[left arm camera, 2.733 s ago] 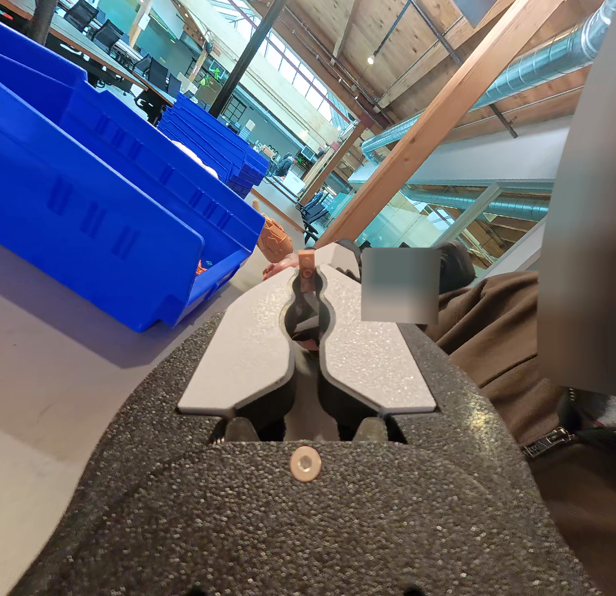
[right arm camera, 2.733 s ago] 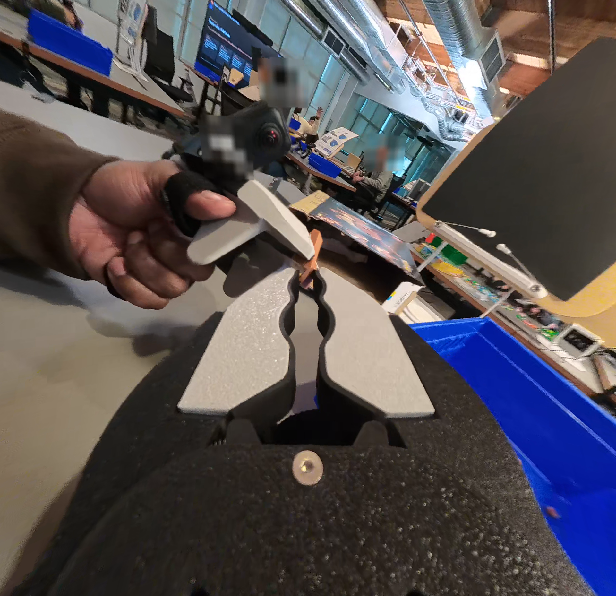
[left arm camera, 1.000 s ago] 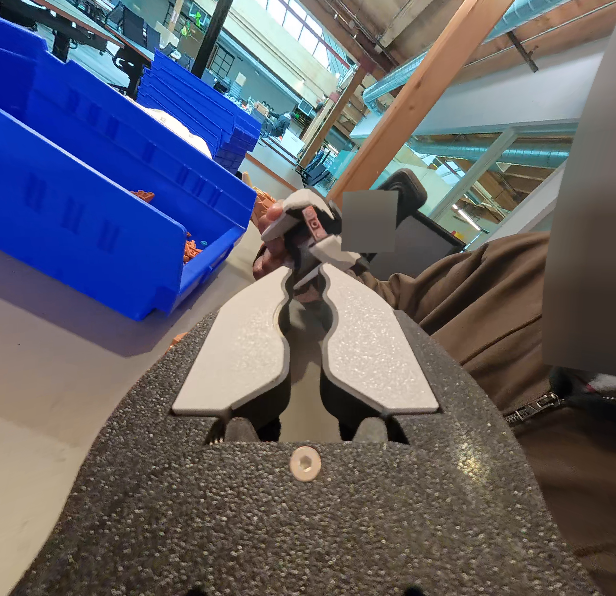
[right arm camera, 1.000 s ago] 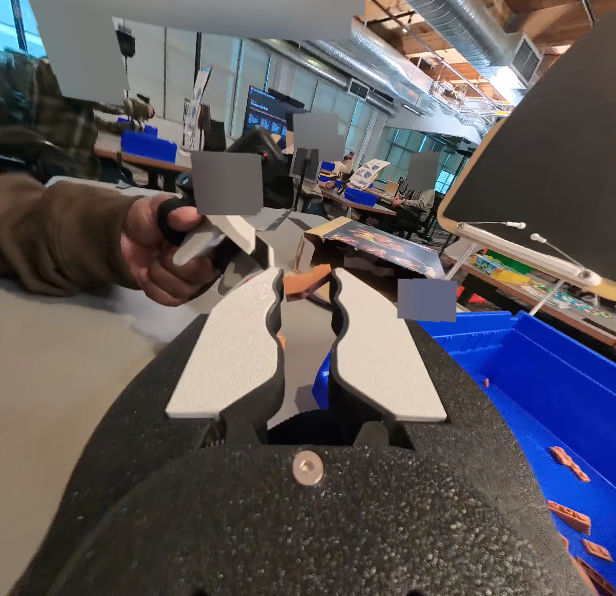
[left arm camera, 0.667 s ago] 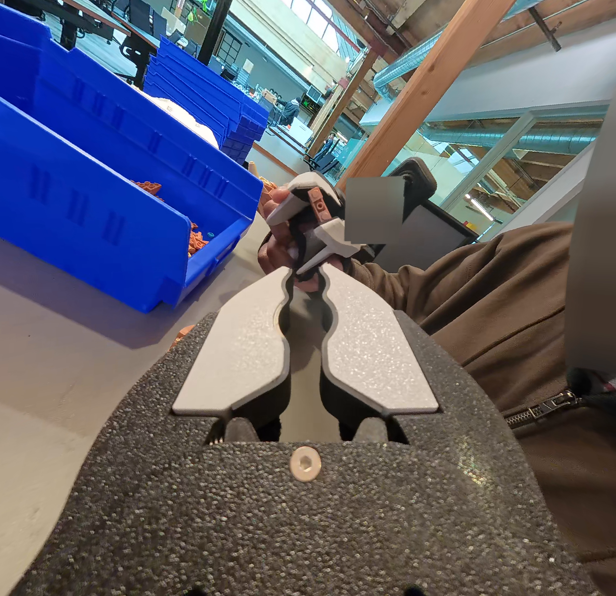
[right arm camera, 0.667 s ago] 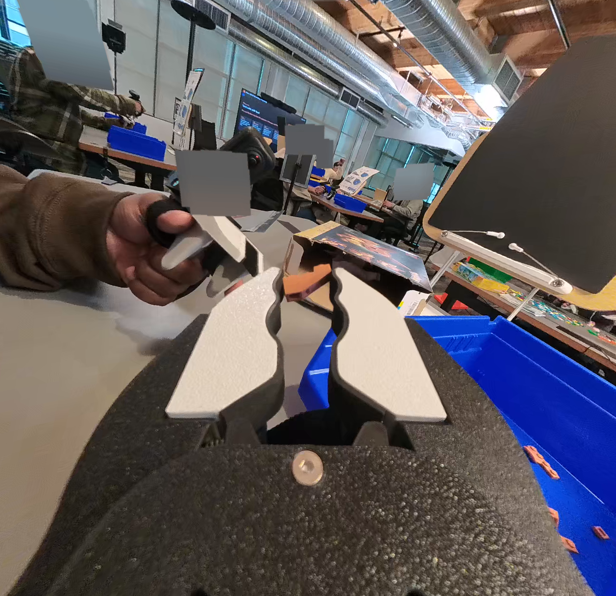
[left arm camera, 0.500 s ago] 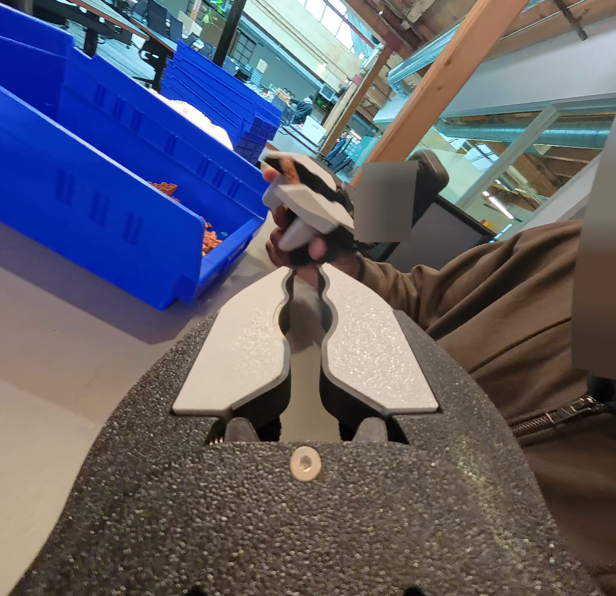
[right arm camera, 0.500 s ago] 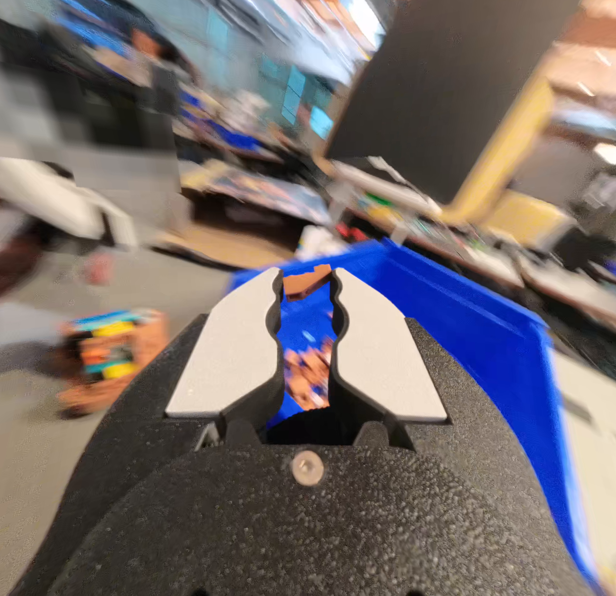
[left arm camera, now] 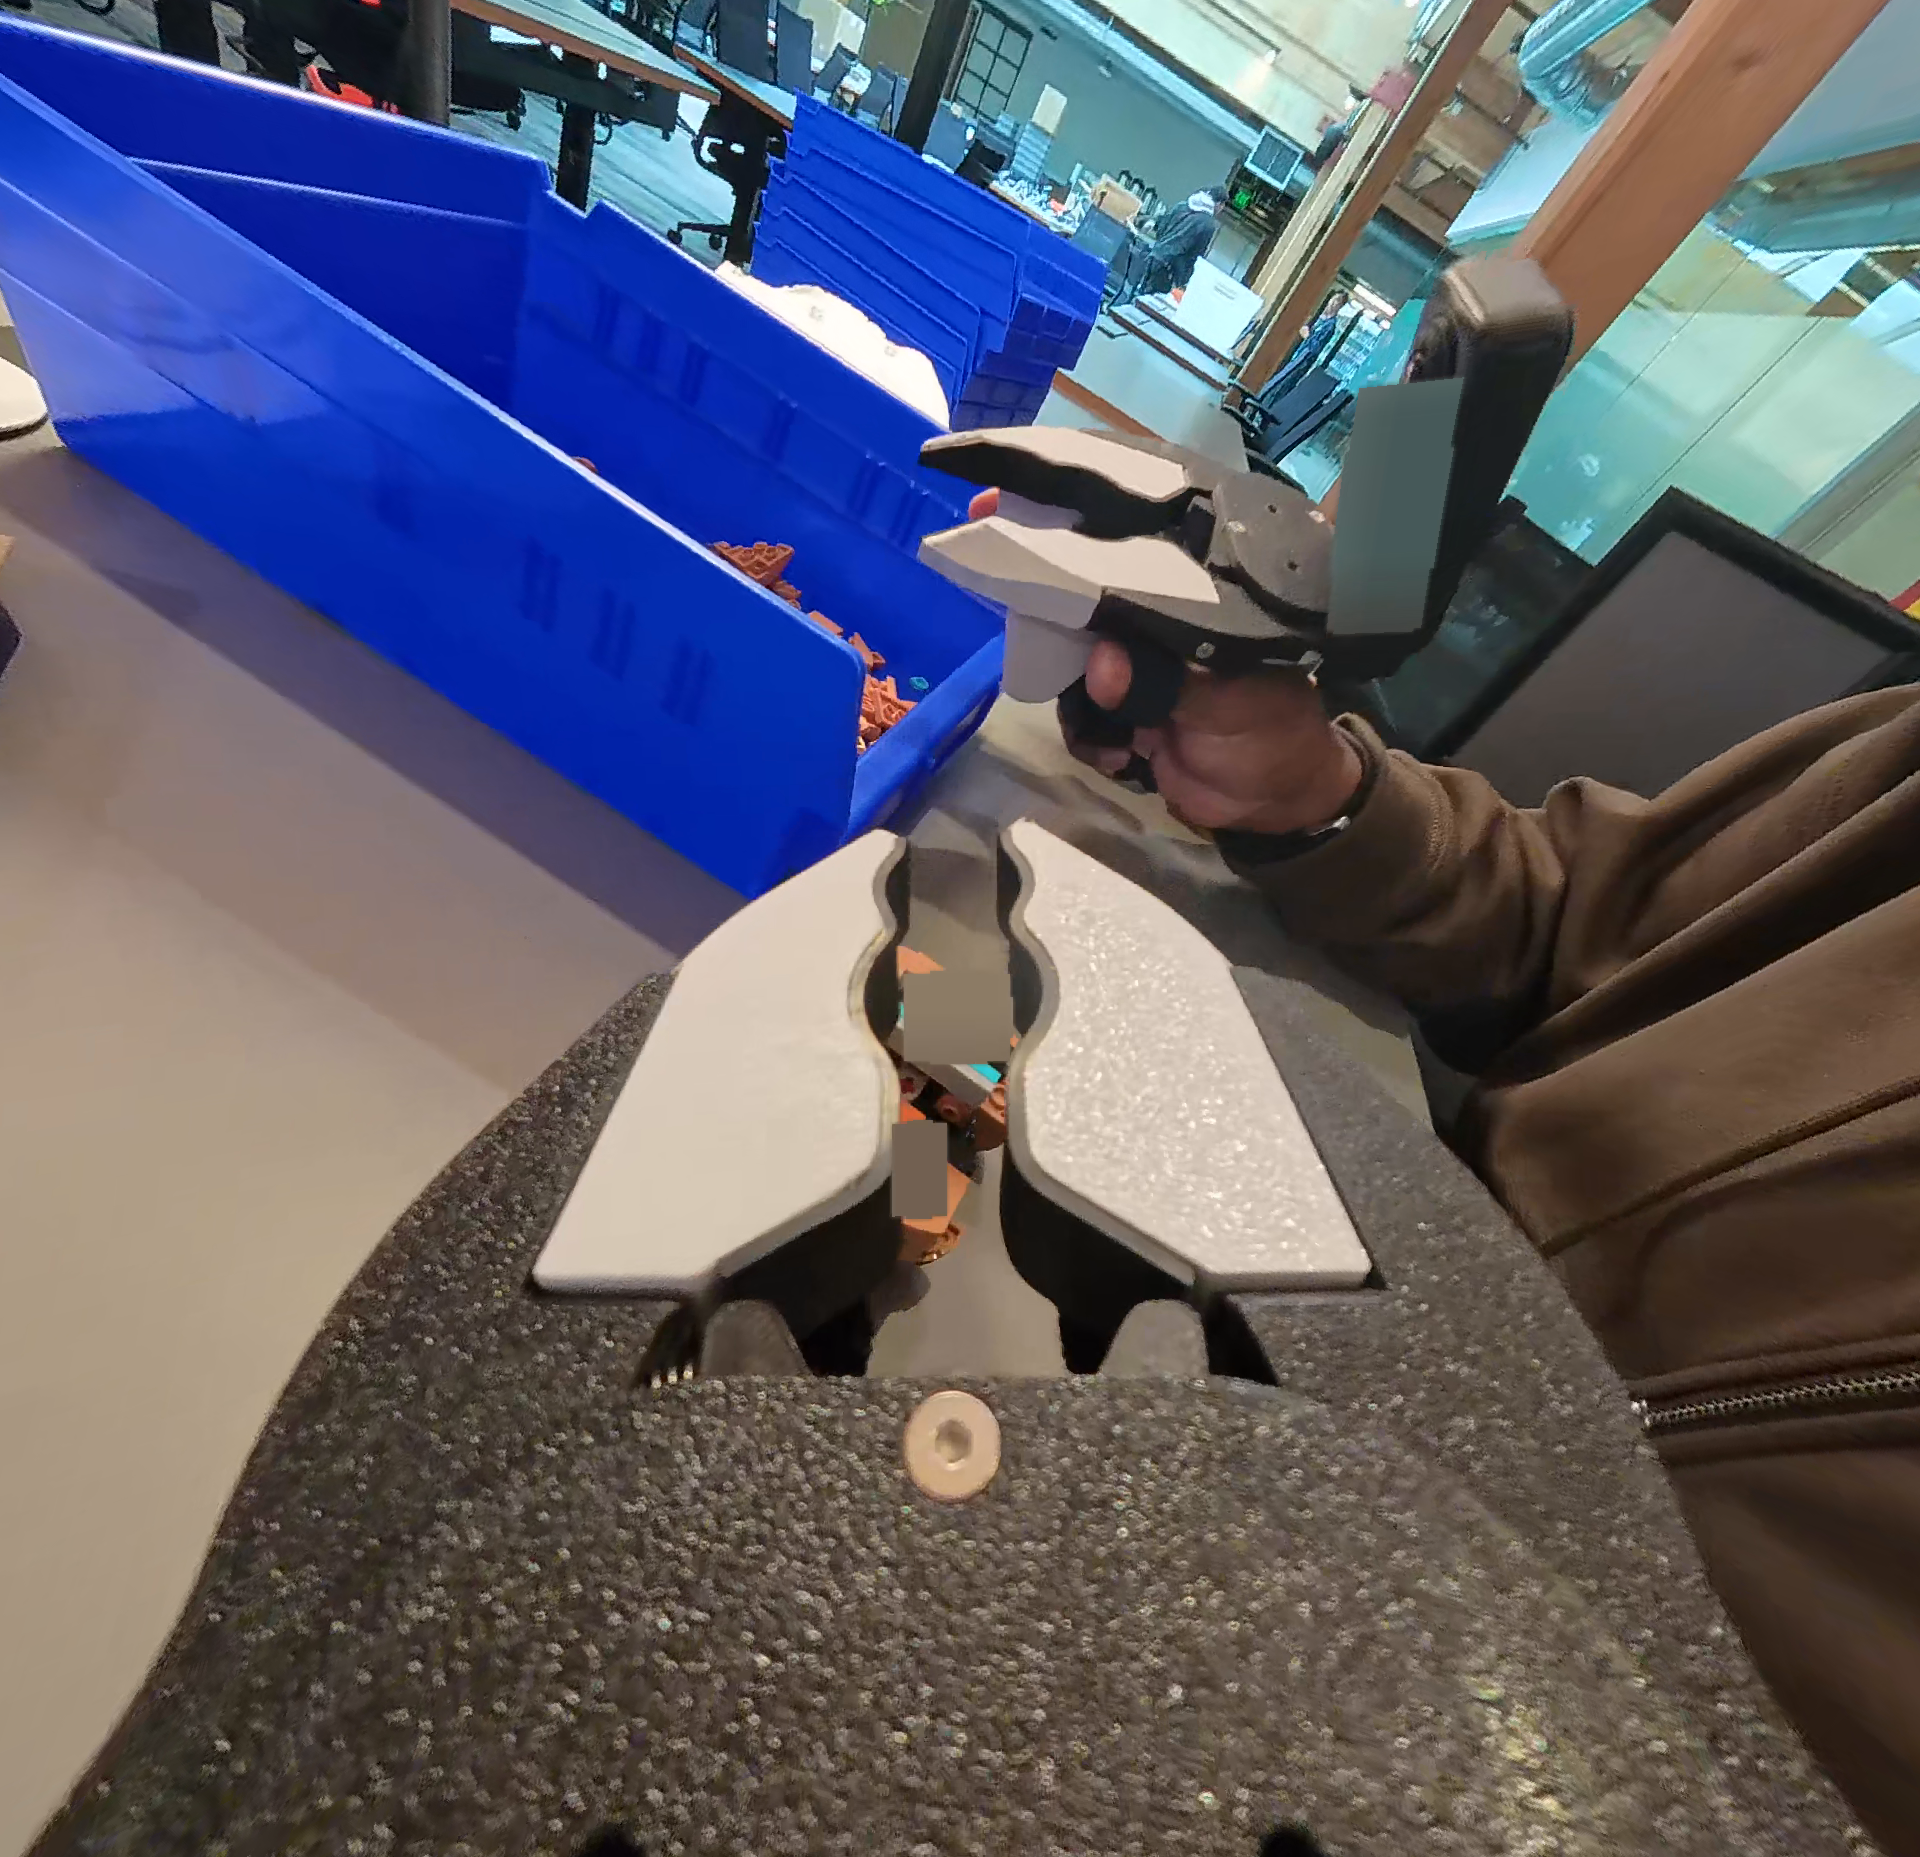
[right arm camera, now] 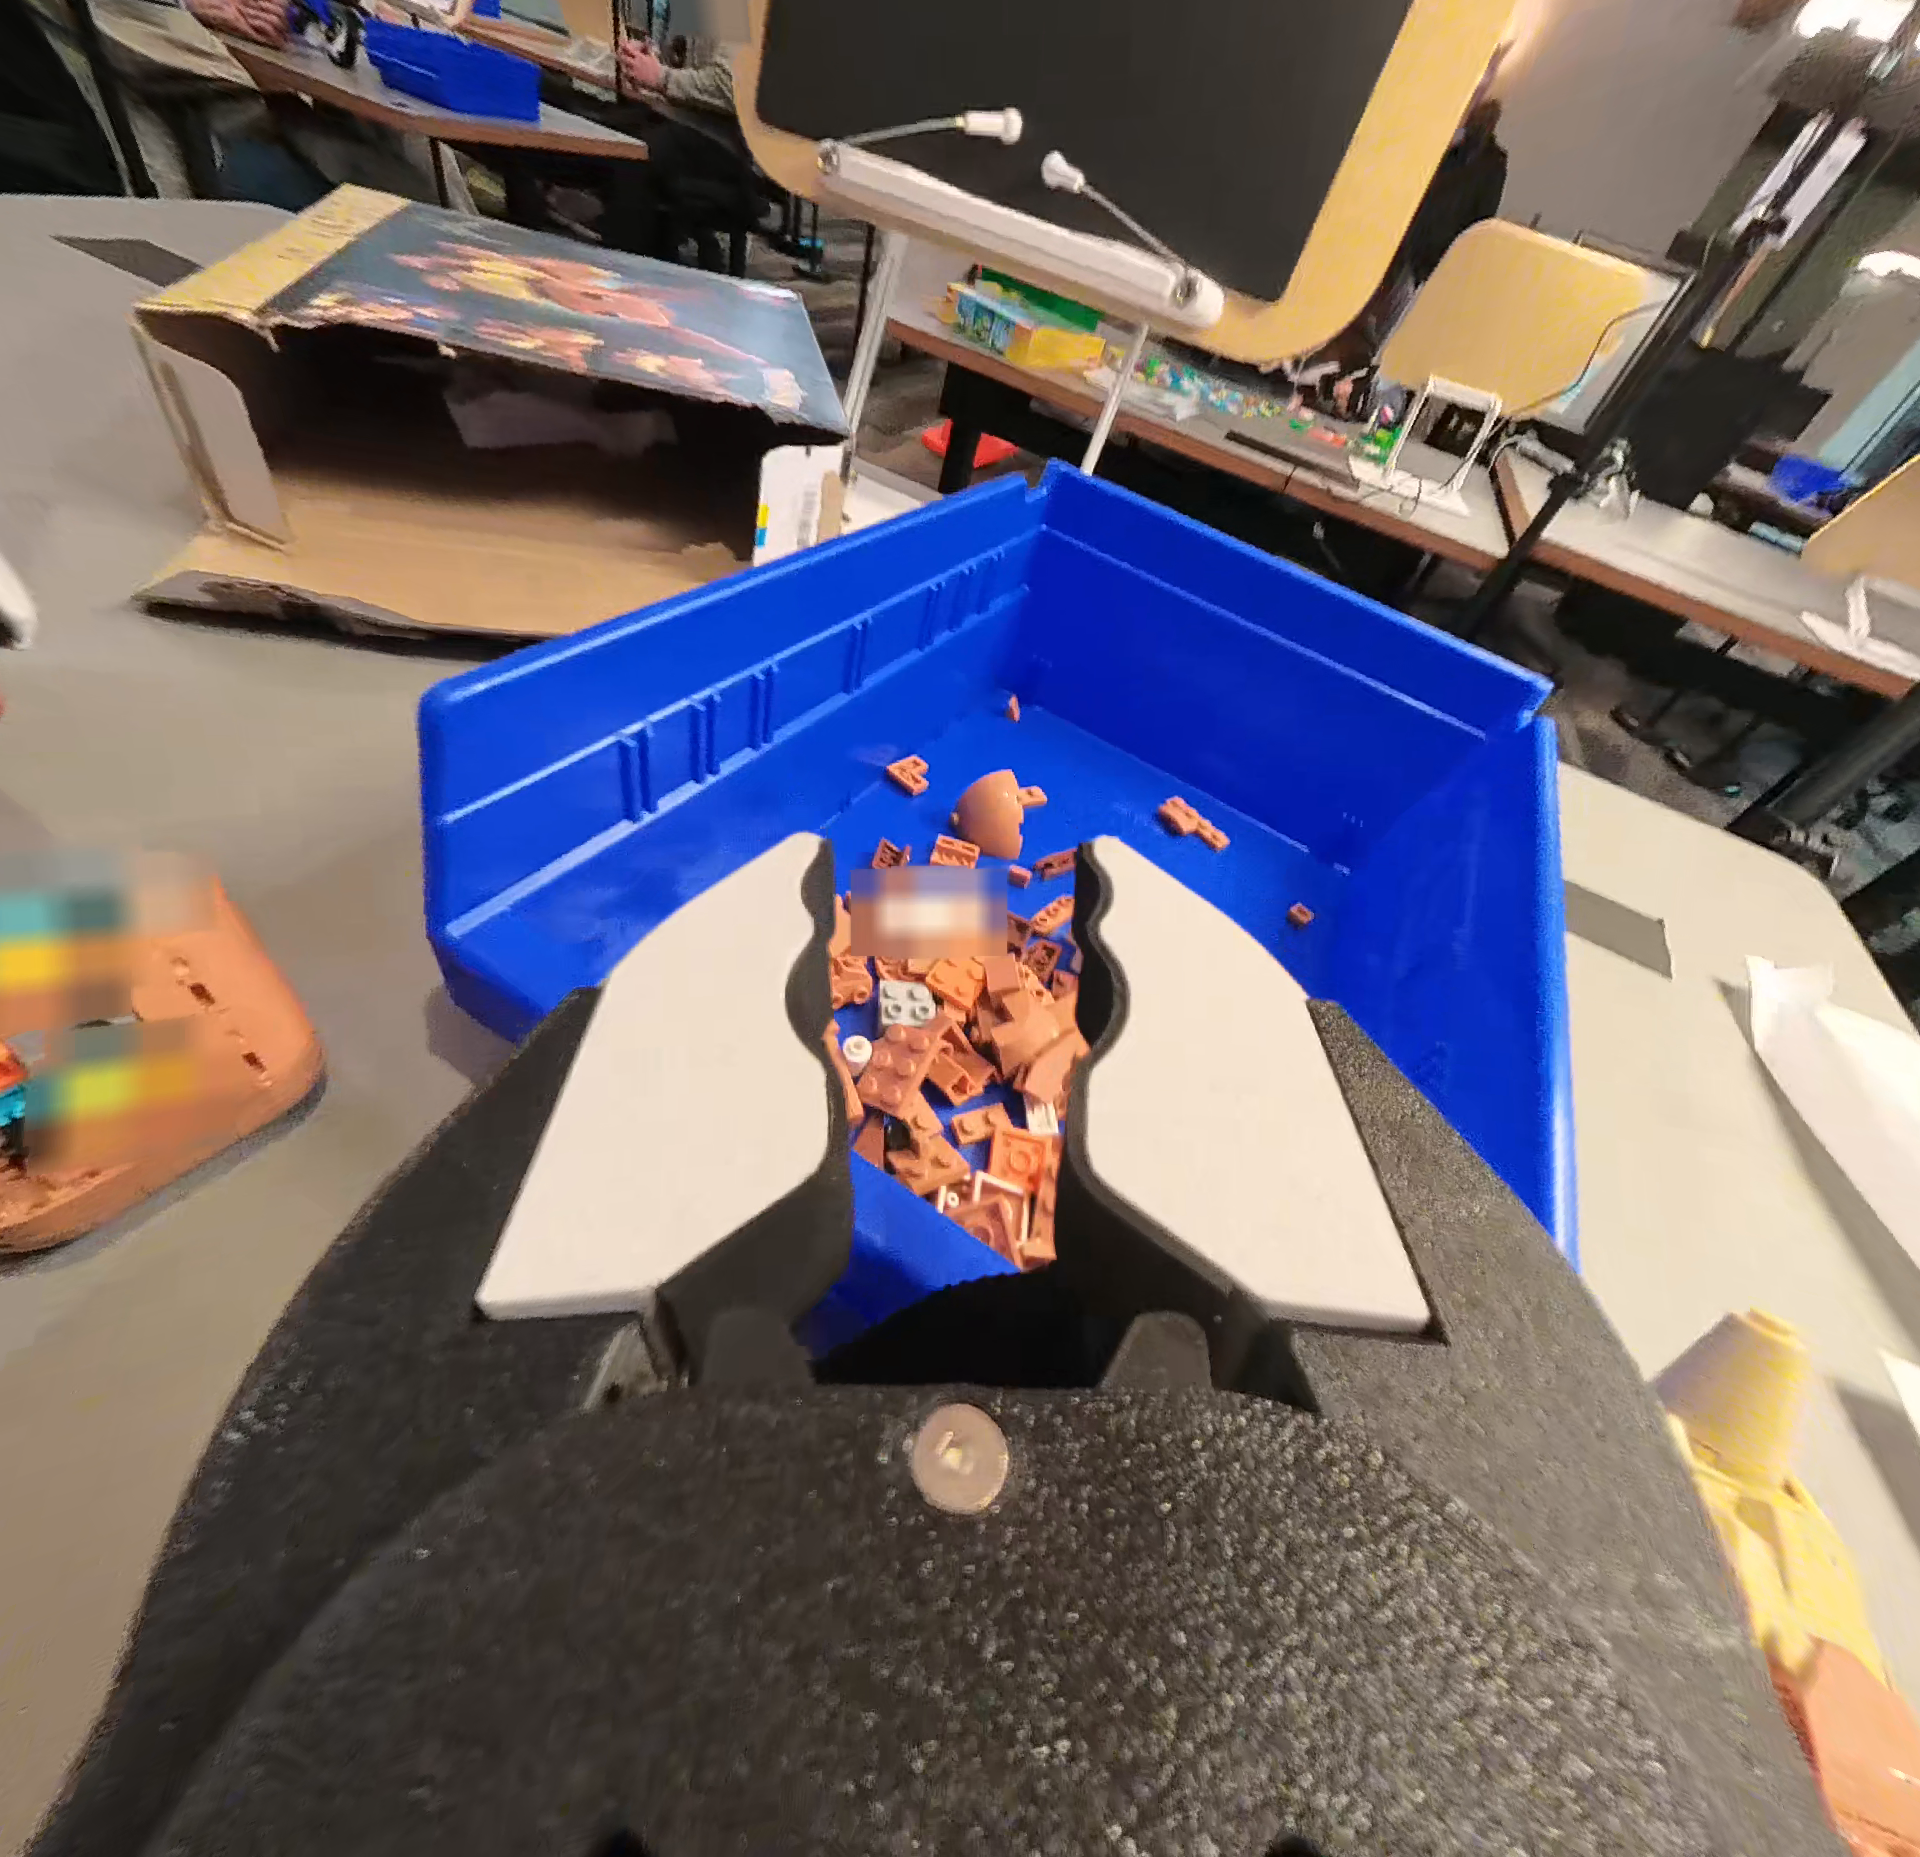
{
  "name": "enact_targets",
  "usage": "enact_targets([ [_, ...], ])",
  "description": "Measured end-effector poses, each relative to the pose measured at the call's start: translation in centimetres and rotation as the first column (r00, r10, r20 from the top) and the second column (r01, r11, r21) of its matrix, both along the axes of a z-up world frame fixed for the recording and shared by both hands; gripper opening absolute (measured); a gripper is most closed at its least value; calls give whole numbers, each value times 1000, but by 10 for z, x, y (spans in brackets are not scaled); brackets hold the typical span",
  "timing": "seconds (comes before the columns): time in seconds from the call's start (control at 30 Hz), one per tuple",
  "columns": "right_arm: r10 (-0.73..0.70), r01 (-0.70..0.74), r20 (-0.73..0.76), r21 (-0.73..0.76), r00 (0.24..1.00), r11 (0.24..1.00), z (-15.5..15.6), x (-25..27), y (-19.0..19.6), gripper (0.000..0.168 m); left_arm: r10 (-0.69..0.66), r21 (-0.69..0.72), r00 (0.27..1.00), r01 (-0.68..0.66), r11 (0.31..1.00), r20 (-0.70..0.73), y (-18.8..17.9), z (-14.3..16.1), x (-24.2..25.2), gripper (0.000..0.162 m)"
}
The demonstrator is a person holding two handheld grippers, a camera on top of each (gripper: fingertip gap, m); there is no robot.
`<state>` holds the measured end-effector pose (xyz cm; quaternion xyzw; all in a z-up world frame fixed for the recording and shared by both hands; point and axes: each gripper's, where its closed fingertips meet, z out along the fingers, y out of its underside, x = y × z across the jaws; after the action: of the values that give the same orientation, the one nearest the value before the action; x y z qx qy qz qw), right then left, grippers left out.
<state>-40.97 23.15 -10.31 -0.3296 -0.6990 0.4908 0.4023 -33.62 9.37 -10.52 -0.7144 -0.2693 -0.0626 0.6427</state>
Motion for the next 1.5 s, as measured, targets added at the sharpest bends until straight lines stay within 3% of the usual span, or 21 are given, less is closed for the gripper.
enact_targets([
  [0.6, -101, 86, 162, 98, 982, 991, -25, 1, 23, 46, 14, -88, 999, -18, 996, -49, -3, -14, -6, 15],
  [0.87, -66, 52, 173, 83, 983, 995, -22, 3, 19, 45, 21, -93, 998, -26, 995, -60, -3, -18, -10, 16],
  [0.97, -30, -3, 200, 167, 979, 986, -14, 15, 11, 44, 21, -98, 998, -28, 995, -66, -2, -17, -9, 16],
  [1.1, 23, -129, 210, 506, 977, 853, 9, 33, 15, 40, 27, -83, 995, -35, 996, -91, -4, -7, -7, 16],
  [1.2, 178, -373, 345, 662, 922, 650, 8, 33, 14, 38, 20, -61, 994, -26, 998, -104, -4, 1, -2, 16],
  [1.27, 301, -557, 469, 683, 830, 472, -10, 25, 12, 37, 13, -61, 993, -20, 998, -114, -2, 3, 1, 16],
  [1.33, 343, -665, 570, 652, 747, 363, -28, 10, 14, 36, 15, -76, 992, -25, 997, -128, -1, 2, 1, 16],
  [1.5, 242, -739, 699, 615, 672, 276, -56, -19, 24, 31, 35, -96, 992, -47, 994, -125, -4, -5, -4, 15],
])
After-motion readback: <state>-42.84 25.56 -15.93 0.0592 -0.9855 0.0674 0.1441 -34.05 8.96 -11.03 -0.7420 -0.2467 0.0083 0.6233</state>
